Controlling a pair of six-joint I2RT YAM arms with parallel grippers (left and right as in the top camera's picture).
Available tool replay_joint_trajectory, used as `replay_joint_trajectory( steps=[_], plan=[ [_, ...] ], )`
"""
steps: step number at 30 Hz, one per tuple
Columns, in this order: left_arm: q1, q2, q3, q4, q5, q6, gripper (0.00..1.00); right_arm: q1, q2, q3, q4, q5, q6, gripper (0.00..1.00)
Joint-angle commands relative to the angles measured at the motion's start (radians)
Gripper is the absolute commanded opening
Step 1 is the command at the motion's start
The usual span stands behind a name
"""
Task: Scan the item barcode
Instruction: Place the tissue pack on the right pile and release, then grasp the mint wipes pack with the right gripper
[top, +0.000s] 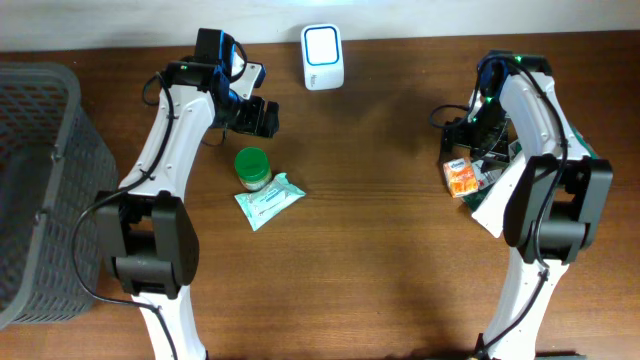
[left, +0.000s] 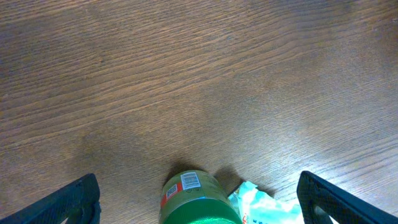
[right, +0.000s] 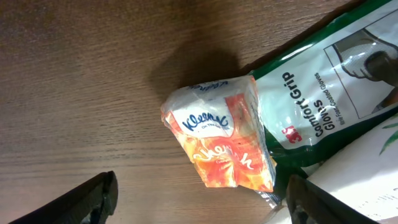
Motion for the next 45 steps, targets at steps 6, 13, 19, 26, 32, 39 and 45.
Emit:
replay_joint_trajectory(
  steps=[6,13,19,26,32,39,45],
  plan=[
    [0.076,0.005,0.01,0.001,0.0,0.009,0.99,0.087,-0.013,0.001,0.026,-0.006,-0.031,0.89],
    [0.371,0.005,0.01,0.001,0.0,0.009,0.99,0.186,-0.018,0.032,0.045,-0.081,-0.059,0.9],
    [0.51,0.005,0.01,0.001,0.0,0.009,0.99,0.217,-0.025,0.117,0.039,-0.096,-0.076,0.9],
    [0.521,0.005,0.01,0.001,0.0,0.009,0.99,0.313,-0.098,0.212,-0.002,-0.164,-0.164,0.9],
    [0.521,0.005,0.01,0.001,0.0,0.009,0.99,0.584,-0.074,0.147,0.069,-0.238,-0.167,0.98],
    [0.521,0.005,0.01,0.001,0.0,0.009,0.99,0.727,0.003,-0.047,0.38,-0.266,-0.071,0.71],
    [0.521,0.005,0.01,0.001,0.0,0.009,0.99,0.687,0.02,-0.178,0.597,-0.277,0.041,0.61]
  ],
)
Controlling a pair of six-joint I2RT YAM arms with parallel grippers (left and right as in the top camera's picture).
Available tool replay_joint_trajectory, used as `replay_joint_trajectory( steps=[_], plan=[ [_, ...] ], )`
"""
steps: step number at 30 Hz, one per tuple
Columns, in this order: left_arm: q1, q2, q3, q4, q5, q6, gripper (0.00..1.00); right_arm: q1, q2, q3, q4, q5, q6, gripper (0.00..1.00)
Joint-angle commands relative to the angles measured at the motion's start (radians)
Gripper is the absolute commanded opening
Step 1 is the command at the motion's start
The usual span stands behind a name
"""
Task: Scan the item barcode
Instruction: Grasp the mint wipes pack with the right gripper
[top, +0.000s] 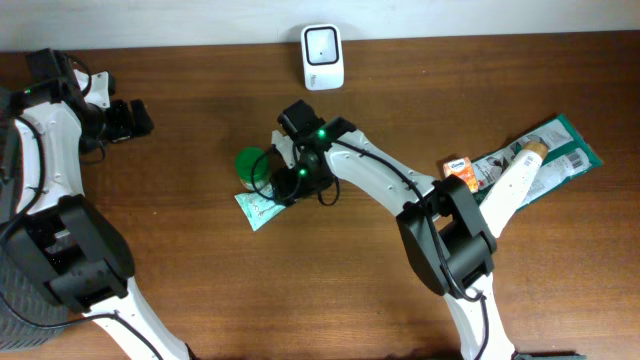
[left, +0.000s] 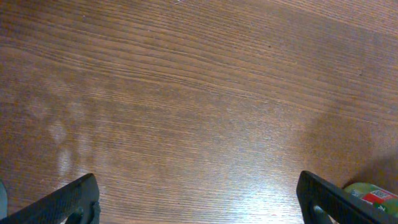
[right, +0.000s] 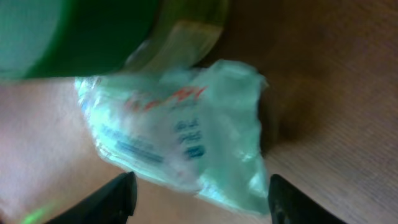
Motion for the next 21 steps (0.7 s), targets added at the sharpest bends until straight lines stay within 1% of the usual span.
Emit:
replay_joint_trajectory(
  steps=[1,2,3,6,8,10,11,14,15,17,19,20,21],
  plan=[
    [0.014,0.005,0.01,0.0,-0.007,0.002,0.99,-0.017,0.032,-0.018,0.046,-0.033,0.053,0.6],
    [0.014,0.005,0.01,0.0,-0.007,0.002,0.99,-0.016,0.065,-0.019,0.063,-0.085,0.053,0.58],
    [0.014,0.005,0.01,0.0,-0.007,0.002,0.99,-0.016,0.079,-0.019,0.066,-0.099,0.067,0.53],
    [0.014,0.005,0.01,0.0,-0.007,0.002,0.99,-0.016,0.116,-0.019,0.077,-0.204,0.078,0.34],
    [0.014,0.005,0.01,0.0,-0.008,0.002,0.99,-0.015,0.125,-0.021,0.064,-0.216,0.079,0.26],
    [0.014,0.005,0.01,0.0,-0.007,0.002,0.99,-0.015,0.131,-0.023,0.039,-0.217,0.079,0.07],
    [0.014,0.005,0.01,0.0,-0.007,0.002,0.99,-0.015,0.131,-0.024,0.032,-0.214,0.079,0.04],
    [0.014,0.005,0.01,0.0,-0.007,0.002,0.99,-0.031,0.117,-0.022,0.015,-0.197,0.079,0.04],
    [0.014,0.005,0.01,0.0,-0.008,0.002,0.99,-0.039,0.094,-0.021,-0.005,-0.146,0.079,0.04],
    [0.014,0.005,0.01,0.0,-0.007,0.002,0.99,-0.056,-0.011,-0.021,-0.09,0.064,0.079,0.04],
    [0.014,0.005,0.01,0.0,-0.008,0.002,0.99,-0.056,-0.056,-0.021,-0.126,0.119,0.078,0.04],
    [0.014,0.005,0.01,0.0,-0.008,0.002,0.99,-0.054,-0.063,-0.021,-0.116,0.099,0.066,0.11],
    [0.014,0.005,0.01,0.0,-0.007,0.002,0.99,-0.049,-0.063,-0.021,-0.094,0.05,0.047,0.27]
  ],
)
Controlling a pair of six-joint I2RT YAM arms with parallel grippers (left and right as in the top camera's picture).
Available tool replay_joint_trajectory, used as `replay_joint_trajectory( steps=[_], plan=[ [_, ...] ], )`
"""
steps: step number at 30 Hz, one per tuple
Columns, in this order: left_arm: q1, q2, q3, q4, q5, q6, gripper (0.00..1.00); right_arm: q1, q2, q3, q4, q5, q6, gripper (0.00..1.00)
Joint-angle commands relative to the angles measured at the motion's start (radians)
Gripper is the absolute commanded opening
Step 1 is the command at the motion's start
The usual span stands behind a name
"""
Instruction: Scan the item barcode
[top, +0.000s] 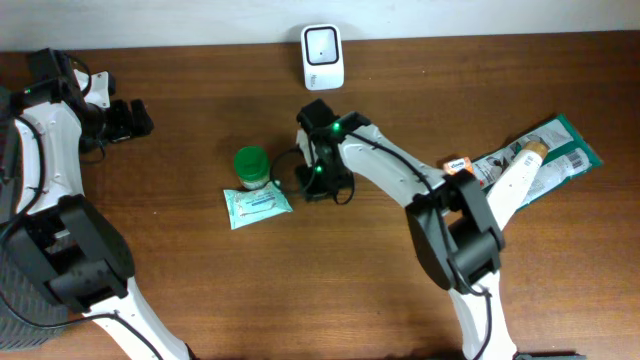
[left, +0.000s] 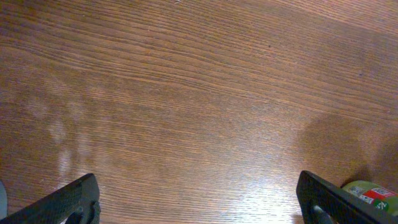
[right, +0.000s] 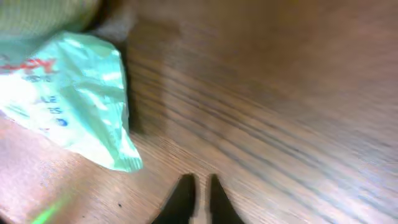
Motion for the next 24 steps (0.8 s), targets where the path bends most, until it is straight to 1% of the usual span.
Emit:
replay_joint_trajectory(
  steps=[1,2,3,6,7,9,10,11,13,14,15,16,17,20,22,24],
  plan=[
    [0.015,0.005,0.01,0.001,-0.008,0.002,0.99,0.01,-0.044,-0.003,0.053,-0.039,-0.037,0.56],
    [0.014,0.005,0.01,0.001,-0.007,0.002,0.99,0.032,-0.031,-0.003,0.108,-0.1,-0.026,0.71],
    [0.014,0.005,0.01,0.0,-0.008,0.002,0.99,0.058,-0.011,-0.004,0.137,-0.105,0.009,0.78],
    [0.014,0.005,0.01,0.001,-0.007,0.002,0.99,0.11,0.033,-0.005,0.183,-0.09,0.016,0.86],
    [0.015,0.005,0.01,0.001,-0.008,0.002,0.99,0.117,0.039,-0.005,0.193,-0.077,0.017,0.86],
    [0.014,0.005,0.01,0.001,-0.008,0.002,0.99,0.135,0.072,-0.005,0.201,0.071,0.1,0.86],
    [0.014,0.005,0.01,0.001,-0.008,0.002,0.99,0.135,0.093,-0.005,0.21,0.09,0.106,0.84],
    [0.014,0.005,0.01,0.0,-0.008,0.002,0.99,0.135,0.124,-0.005,0.218,0.09,0.119,0.77],
    [0.014,0.005,0.01,0.001,-0.007,0.002,0.99,0.133,0.142,-0.005,0.21,0.089,0.12,0.4],
    [0.014,0.005,0.01,0.001,-0.007,0.002,0.99,0.133,0.141,-0.005,0.205,0.089,0.12,0.31],
    [0.014,0.005,0.01,0.001,-0.007,0.002,0.99,0.133,0.141,-0.003,0.195,0.088,0.12,0.17],
    [0.014,0.005,0.01,0.001,-0.007,0.002,0.99,0.133,0.14,-0.001,0.188,0.085,0.12,0.05],
    [0.014,0.005,0.01,0.001,-0.007,0.002,0.99,0.132,0.133,0.005,0.167,0.082,0.12,0.04],
    [0.014,0.005,0.01,0.001,-0.008,0.002,0.99,0.104,0.074,0.005,0.114,0.09,0.119,0.04],
    [0.014,0.005,0.01,0.001,-0.007,0.002,0.99,0.057,0.033,0.005,0.068,0.09,0.115,0.04],
    [0.014,0.005,0.01,0.001,-0.008,0.002,0.99,-0.008,0.01,0.005,0.01,0.09,0.06,0.04]
  ],
)
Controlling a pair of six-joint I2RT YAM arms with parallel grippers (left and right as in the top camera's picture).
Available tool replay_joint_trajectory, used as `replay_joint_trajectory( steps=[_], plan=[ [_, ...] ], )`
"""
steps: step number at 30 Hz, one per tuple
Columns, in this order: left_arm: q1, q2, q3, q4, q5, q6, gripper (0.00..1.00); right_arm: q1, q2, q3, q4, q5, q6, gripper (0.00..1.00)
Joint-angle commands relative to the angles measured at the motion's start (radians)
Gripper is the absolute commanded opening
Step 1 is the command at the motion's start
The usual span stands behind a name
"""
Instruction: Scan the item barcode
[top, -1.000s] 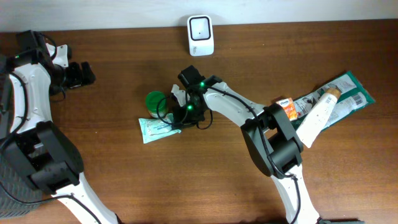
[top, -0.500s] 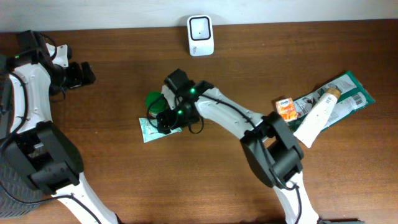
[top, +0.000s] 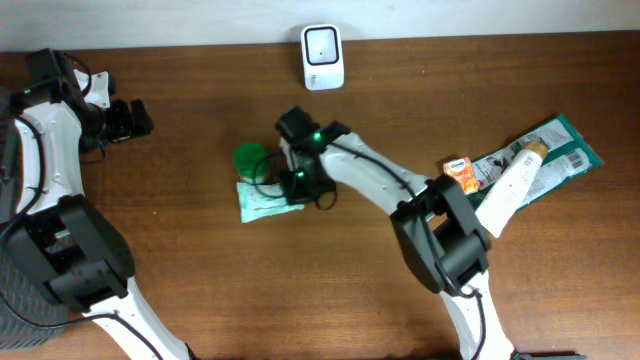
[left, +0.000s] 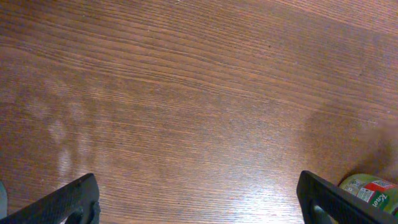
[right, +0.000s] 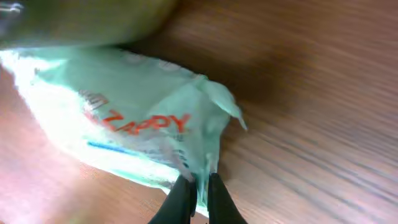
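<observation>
A pale green wipes pack (top: 258, 200) printed "ZAPPY" (right: 124, 118) lies on the wooden table just below a green-lidded jar (top: 250, 158). My right gripper (top: 297, 180) is at the pack's right edge, its fingers (right: 184, 194) shut with the pack's film pinched between them. The white scanner (top: 322, 43) stands at the table's back edge. My left gripper (top: 127, 118) hangs open at the far left over bare wood (left: 199, 205), holding nothing. The jar (left: 370, 190) shows at that view's bottom right corner.
At the right lie an orange Kleenex pack (top: 461, 172), a green gloves pack (top: 548, 145) and a white tube (top: 508, 190). The right arm stretches across the table's middle from there. The wooden table (top: 200, 290) fills the view.
My right gripper was shut on nothing just right of the wipes pack. Now it is at the pack's right edge, shut on the film. The pack has shifted slightly right. The left arm is unmoved.
First my left gripper hung open over the jar and my right gripper was open over the Kleenex pack. Then the left was at the far left and the right was open over the wipes pack. Later the right was shut beside it, now shut on its edge.
</observation>
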Motion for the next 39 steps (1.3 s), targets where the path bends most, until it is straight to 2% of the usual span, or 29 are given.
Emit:
replay_joint_trajectory(
  steps=[1,8,9,12,14,16,18,21,24,26,29,33,34,37,39],
  plan=[
    [0.014,0.005,0.01,0.0,-0.008,0.002,0.99,-0.096,-0.039,-0.028,-0.061,0.07,-0.071,0.04],
    [0.014,0.005,0.01,0.0,-0.008,0.002,0.99,-0.224,-0.15,-0.028,-0.142,0.271,-0.152,0.04],
    [0.014,0.005,0.01,0.0,-0.008,0.002,0.99,-0.224,-0.187,-0.028,-0.146,0.272,-0.176,0.09],
    [0.014,0.005,0.01,0.0,-0.008,0.002,0.99,-0.187,-0.283,-0.028,-0.153,0.279,-0.197,0.43],
    [0.014,0.005,0.01,0.0,-0.008,0.002,0.99,-0.111,-0.295,-0.029,-0.137,0.315,-0.214,0.6],
    [0.014,0.005,0.01,0.0,-0.008,0.002,0.99,-0.026,-0.272,-0.029,-0.116,0.443,-0.221,0.74],
    [0.014,0.005,0.01,0.0,-0.008,0.002,0.99,0.08,-0.238,-0.031,-0.047,0.621,-0.221,0.99],
    [0.014,0.005,0.01,0.0,-0.008,0.002,0.99,0.131,-0.189,-0.032,0.04,0.693,-0.232,0.98],
    [0.014,0.005,0.01,0.0,-0.008,0.002,0.99,0.131,-0.134,-0.032,0.069,0.617,-0.437,1.0],
    [0.014,0.005,0.01,0.0,-0.008,0.002,0.99,0.108,-0.11,-0.031,0.085,0.582,-0.428,0.97],
    [0.014,0.005,0.01,0.0,-0.008,0.002,0.99,0.066,-0.1,-0.031,0.113,0.524,-0.205,0.88],
    [0.014,0.005,0.01,0.0,-0.008,0.002,0.99,0.14,-0.048,-0.032,0.156,0.691,-0.253,0.88],
    [0.014,0.005,0.01,0.0,-0.008,0.002,0.99,0.167,-0.011,-0.032,0.164,0.727,-0.297,0.86],
    [0.014,0.005,0.01,0.0,-0.008,0.002,0.99,0.203,0.036,-0.032,0.163,0.824,-0.306,0.82],
    [0.014,0.005,0.01,0.0,-0.008,0.002,0.99,0.199,0.038,-0.032,0.16,0.823,-0.305,0.72]
  ],
)
